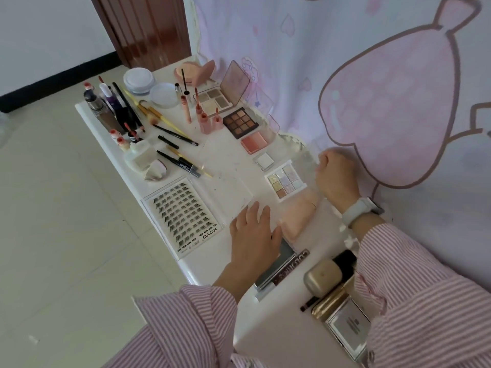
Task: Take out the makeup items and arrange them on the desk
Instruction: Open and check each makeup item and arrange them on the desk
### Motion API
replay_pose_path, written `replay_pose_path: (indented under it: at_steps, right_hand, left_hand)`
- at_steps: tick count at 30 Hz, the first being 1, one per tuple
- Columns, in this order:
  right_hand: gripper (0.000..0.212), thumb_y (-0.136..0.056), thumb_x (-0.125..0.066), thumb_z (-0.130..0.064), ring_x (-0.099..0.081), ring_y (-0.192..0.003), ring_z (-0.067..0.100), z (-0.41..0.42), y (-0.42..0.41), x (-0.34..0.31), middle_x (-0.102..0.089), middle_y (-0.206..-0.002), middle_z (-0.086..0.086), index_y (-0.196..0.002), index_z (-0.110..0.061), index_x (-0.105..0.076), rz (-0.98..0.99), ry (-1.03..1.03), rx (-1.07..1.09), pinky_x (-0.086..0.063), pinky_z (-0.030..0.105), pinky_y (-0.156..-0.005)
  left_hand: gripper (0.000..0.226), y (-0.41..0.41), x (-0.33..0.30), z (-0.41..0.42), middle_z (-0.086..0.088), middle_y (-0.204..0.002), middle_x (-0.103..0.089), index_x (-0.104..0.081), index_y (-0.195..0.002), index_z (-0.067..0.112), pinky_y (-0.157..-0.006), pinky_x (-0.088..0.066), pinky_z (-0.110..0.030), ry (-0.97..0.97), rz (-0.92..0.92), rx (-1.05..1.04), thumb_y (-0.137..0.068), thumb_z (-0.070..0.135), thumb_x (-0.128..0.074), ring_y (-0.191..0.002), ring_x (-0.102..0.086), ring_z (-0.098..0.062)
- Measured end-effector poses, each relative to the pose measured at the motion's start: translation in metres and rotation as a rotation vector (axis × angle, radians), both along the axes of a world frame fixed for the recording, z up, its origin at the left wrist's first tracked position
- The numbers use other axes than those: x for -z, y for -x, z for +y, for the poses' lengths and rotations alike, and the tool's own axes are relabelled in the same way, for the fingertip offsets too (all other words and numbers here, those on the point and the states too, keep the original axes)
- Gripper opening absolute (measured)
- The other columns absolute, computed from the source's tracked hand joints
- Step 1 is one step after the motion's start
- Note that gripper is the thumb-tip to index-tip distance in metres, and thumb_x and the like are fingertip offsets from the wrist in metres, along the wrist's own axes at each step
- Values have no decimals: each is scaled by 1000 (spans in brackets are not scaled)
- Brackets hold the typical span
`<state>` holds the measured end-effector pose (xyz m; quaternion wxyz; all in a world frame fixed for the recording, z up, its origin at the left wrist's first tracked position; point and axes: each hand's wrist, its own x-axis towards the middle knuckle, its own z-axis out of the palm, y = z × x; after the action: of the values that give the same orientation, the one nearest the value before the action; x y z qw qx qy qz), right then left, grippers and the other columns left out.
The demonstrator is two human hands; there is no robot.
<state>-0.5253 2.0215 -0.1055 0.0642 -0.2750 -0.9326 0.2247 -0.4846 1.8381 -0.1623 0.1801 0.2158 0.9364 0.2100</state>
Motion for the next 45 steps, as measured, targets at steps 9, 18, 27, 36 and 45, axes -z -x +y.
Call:
replay_pose_path:
  at_steps: [9, 18, 27, 36, 45]
  right_hand:
    - [24, -92, -37, -1, -58, -97, 39, 6, 15, 22, -62, -104, 25, -108, 8, -52, -118, -80, 38, -36, 30, -66]
    - [44, -89, -44, -1, -37, -123, 34, -7, -13, 15, -36, -138, 17, -132, -7, -38, -53, -214, -10, -47, 41, -74]
    - [63, -77, -50, -3, -16, -137, 23, -19, -65, 38, -29, -144, 1, -135, -23, -34, -358, -291, -497, -19, 48, -106]
    - [50, -77, -48, -10, -33, -113, 26, -13, -70, 39, -39, -122, 7, -125, -22, -42, -479, -491, -601, -25, 42, -100]
    - [45, -80, -57, -24, -41, -100, 20, -15, -98, 16, -43, -117, 7, -121, -17, -39, -452, -437, -431, -36, 24, -75]
  left_hand:
    - [60, -3, 12, 2, -6, -156, 0, -19, -145, 18, -112, 7, -48, 149, -2, 111, -96, 51, -19, -142, 10, -29]
    - [57, -4, 10, -2, -3, -156, 4, -15, -146, 20, -112, 8, -46, 152, 0, 128, -97, 48, -17, -142, 13, -26]
    - [45, -16, -3, -15, -3, -154, -19, -34, -140, 18, -115, -1, -39, -71, -37, 69, -99, 36, -27, -143, -4, -19]
    - [21, -37, -11, -48, -11, -113, -63, -66, -106, 3, -94, -40, -38, -346, 95, -157, -87, 6, -58, -110, -55, -28]
    - [34, -38, -16, -52, 4, -121, -49, -51, -126, 14, -73, -36, 1, -518, -17, -154, -91, 16, -53, -91, -41, 9]
